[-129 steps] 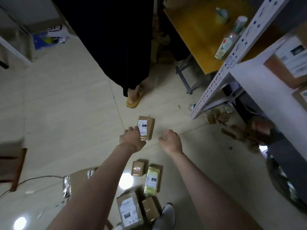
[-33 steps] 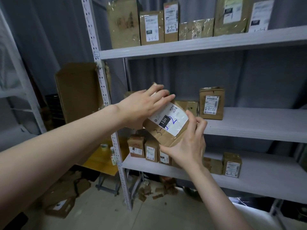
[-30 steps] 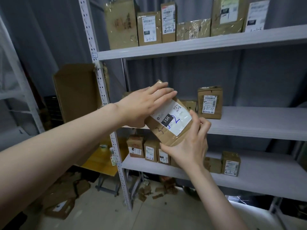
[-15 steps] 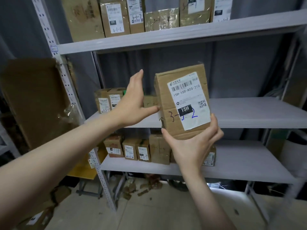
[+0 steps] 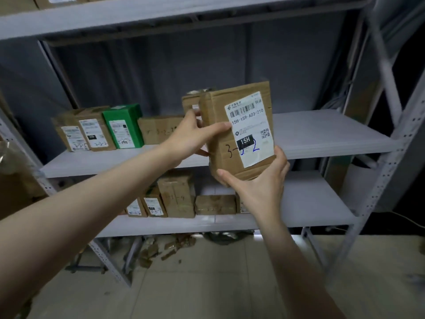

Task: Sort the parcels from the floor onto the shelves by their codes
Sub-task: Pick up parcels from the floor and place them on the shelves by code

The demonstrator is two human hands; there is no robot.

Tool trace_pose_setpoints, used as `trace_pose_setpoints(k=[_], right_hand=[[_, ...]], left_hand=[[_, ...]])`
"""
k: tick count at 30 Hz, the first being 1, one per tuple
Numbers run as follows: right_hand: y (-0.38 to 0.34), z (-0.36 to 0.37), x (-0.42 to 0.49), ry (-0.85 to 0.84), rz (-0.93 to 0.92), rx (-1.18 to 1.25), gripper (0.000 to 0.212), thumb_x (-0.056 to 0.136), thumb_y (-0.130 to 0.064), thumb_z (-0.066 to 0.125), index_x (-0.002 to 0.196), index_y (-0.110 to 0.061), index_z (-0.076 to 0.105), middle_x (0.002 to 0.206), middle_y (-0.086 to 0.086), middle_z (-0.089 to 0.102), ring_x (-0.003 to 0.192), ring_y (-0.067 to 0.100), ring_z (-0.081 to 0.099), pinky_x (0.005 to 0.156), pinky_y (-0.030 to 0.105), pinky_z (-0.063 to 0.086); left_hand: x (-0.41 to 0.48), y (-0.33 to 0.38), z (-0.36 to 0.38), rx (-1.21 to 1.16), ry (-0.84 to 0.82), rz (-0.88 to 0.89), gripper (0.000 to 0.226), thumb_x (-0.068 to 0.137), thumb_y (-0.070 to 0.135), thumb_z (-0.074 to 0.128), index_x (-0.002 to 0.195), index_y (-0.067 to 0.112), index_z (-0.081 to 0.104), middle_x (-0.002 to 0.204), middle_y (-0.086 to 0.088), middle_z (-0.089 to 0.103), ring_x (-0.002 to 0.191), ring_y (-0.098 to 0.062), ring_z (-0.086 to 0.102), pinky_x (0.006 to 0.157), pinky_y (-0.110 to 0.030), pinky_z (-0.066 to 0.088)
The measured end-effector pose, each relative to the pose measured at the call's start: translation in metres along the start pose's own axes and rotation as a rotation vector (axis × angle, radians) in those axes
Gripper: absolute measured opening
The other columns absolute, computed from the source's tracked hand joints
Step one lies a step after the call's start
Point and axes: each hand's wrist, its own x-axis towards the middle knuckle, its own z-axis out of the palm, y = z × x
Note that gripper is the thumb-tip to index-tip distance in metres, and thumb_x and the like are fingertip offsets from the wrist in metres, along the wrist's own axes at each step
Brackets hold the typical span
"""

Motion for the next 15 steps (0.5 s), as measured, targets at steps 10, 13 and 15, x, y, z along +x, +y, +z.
trace_pose_setpoints(k=[10,13,15], right_hand=[[0.081,-0.066,0.091,-0.17,0.084,-0.116,0.084,0.073,-0.046,0.081,0.142,-0.02,0.041,0.145,-0.003,0.042,0.129,0.014,0.047,0.108,0.038,0.042],[0.098,-0.082,0.117,-0.178,0.09,-0.15,0.088,0.077,-0.03,0.081,0.149,-0.018,0.033,0.153,-0.002,0.037,0.13,0.017,0.048,0.107,0.037,0.042],[0.107,-0.088,0.132,-0.239,0.083,-0.207,0.095,0.076,-0.022,0.082,0.153,-0.016,0.026,0.157,-0.001,0.032,0.135,0.018,0.044,0.11,0.038,0.04]], left_hand=[[0.062,-0.041,0.083,0.037,-0.15,-0.173,0.072,0.076,0.031,0.082,0.134,0.017,0.042,0.122,-0.001,0.061,0.103,-0.018,0.066,0.076,-0.045,0.061],[0.075,-0.056,0.103,0.13,-0.241,-0.216,0.075,0.072,0.026,0.086,0.133,0.018,0.043,0.12,-0.001,0.062,0.104,-0.018,0.066,0.083,-0.048,0.059],[0.08,-0.068,0.116,0.191,-0.293,-0.236,0.074,0.071,0.022,0.086,0.13,0.019,0.042,0.116,0.0,0.062,0.104,-0.018,0.065,0.085,-0.048,0.059]])
